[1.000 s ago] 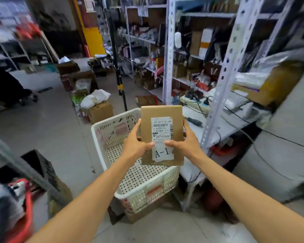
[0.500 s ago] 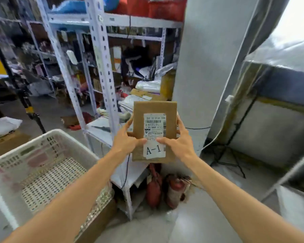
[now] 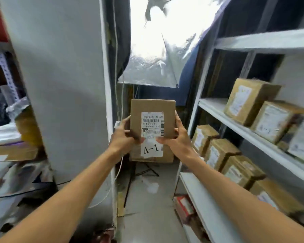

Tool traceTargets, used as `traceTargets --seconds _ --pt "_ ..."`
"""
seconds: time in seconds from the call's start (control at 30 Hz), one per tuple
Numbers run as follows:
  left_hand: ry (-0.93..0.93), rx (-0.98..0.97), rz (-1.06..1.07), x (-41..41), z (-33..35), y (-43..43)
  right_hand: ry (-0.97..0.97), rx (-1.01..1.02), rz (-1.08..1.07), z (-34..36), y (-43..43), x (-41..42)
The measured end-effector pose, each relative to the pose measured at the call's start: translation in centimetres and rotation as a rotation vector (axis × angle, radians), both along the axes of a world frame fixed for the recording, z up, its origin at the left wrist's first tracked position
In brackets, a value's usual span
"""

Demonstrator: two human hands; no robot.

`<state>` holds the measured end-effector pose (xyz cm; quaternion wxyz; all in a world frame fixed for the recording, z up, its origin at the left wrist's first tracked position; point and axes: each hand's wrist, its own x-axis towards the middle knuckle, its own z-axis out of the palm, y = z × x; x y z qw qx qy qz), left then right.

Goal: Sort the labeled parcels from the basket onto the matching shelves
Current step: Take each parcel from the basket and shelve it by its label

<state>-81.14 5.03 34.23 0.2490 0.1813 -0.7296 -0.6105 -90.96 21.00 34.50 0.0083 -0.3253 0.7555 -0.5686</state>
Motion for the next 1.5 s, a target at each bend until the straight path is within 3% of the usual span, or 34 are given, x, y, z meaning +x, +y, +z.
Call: traceTargets --seconds 0.37,0.8,1.1,1.5 --pt "0.021 0.002 -0.259 -18.9 -0.6 -0.8 -0.013 0.012 -0.330 0.4 1.3 -13.7" --pt "0.105 -0.120 -0.397 -41.0 5.3 -0.5 0.102 -0.065 -0.448 4.8 1.9 -32.4" --pt "0.153 -0.182 -0.587 -52.7 7.7 -0.1 0.211 -0.026 -0.730 5.6 1.2 -39.8" --pt "0.146 -0.209 -0.762 -63.5 3.8 2.4 0.071 0.136 -1.048 2.8 0.8 -45.1"
